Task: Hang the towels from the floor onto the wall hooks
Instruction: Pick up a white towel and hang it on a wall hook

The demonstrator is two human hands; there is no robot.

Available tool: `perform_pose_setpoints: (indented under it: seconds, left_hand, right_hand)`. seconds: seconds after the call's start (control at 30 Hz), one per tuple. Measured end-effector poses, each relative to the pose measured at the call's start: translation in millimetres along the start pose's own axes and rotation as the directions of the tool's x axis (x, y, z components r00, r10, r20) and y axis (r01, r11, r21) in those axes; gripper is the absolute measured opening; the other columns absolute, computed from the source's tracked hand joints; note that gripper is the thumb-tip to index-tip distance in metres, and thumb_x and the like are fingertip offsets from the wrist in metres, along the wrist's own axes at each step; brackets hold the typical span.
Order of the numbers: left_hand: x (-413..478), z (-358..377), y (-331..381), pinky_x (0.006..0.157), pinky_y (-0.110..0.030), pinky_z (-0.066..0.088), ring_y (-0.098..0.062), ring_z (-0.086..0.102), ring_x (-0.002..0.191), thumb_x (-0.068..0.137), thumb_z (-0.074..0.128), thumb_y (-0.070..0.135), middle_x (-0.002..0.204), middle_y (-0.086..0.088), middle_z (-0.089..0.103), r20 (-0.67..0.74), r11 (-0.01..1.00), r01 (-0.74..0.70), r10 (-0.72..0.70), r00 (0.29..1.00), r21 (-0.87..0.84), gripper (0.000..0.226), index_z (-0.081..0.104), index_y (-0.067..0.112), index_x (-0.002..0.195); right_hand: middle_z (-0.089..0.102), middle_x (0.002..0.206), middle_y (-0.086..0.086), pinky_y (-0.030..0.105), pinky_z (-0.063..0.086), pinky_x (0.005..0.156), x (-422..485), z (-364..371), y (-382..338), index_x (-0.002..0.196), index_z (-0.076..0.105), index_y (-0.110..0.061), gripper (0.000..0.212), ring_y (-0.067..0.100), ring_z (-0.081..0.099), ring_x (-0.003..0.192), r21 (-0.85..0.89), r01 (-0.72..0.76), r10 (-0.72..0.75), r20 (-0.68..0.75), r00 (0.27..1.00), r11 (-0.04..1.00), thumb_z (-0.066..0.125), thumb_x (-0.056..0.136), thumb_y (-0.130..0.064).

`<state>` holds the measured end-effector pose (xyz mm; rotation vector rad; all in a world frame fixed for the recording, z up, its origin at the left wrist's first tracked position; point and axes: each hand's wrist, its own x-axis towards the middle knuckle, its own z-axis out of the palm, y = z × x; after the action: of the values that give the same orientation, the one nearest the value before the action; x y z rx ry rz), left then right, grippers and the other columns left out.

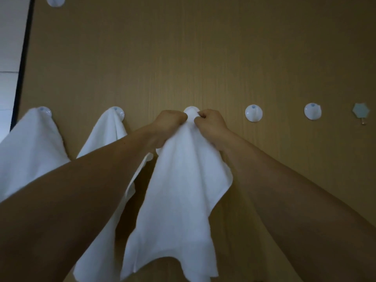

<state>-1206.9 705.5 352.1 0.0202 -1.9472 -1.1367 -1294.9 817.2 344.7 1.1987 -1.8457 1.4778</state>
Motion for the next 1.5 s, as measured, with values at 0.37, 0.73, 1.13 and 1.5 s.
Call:
perform_pose_setpoints:
  seconds: [0.37, 0.73, 1.13, 1.5]
  left_hand:
    - [-14.7, 22.0, -42.7, 0.056, -0.015, 0.032, -0.008, 0.051, 0.075, 0.098, 0.043, 0.027, 0.095, 0.002, 0.055, -0.099, 0.864, -0.266, 0.337, 0.936, 0.428, 0.027, 0.054, 0.008, 0.112]
    - [-68.7, 24.4, -61.6, 0.096, -0.031, 0.036, -0.023, 0.045, 0.124, 0.09, 0.057, 0.03, 0.138, -0.008, 0.045, -0.101, 0.85, -0.33, 0.402, 0.91, 0.409, 0.06, 0.033, 0.011, 0.142]
    - [-159.8, 35.4, -106.0, 0.09, -0.01, 0.023, -0.03, 0.044, 0.128, 0.094, 0.051, 0.011, 0.138, -0.018, 0.045, -0.002, 0.952, -0.123, 0.129, 0.992, 0.281, 0.053, 0.029, -0.003, 0.141]
    - [-296.7, 79.0, -143.7, 0.08, -0.03, 0.044, -0.032, 0.056, 0.098, 0.09, 0.058, 0.027, 0.102, -0.014, 0.059, 0.047, 0.891, 0.425, -0.437, 0.898, 0.161, 0.023, 0.058, 0.005, 0.098]
  right_hand:
    - [0.065, 0.104, 0.009, 0.035, 0.05, 0.076, -29.4, 12.5, 29.8, 0.116, 0.056, -0.007, 0.031, 0.025, 0.062, 0.091, -0.162, 0.06, -0.064, -0.016, 0.998, 0.985, 0.041, 0.095, -0.024]
    - [0.059, 0.111, 0.004, 0.033, 0.047, 0.071, -89.2, 10.3, 48.3, 0.123, 0.048, -0.009, 0.049, 0.022, 0.06, 0.091, -0.243, -0.084, 0.07, -0.067, 0.995, 0.966, 0.041, 0.095, -0.048]
    - [0.06, 0.118, 0.007, 0.028, 0.039, 0.066, -201.0, 3.2, 56.7, 0.126, 0.047, -0.008, 0.052, 0.017, 0.057, 0.089, -0.298, -0.289, 0.298, -0.015, 0.954, 0.91, 0.04, 0.096, -0.05]
    - [0.053, 0.132, 0.01, 0.024, 0.036, 0.086, -350.5, -70.0, 50.9, 0.135, 0.045, -0.007, 0.058, 0.02, 0.054, 0.109, -0.403, -0.439, 0.492, 0.032, 0.87, 0.803, 0.04, 0.098, -0.05]
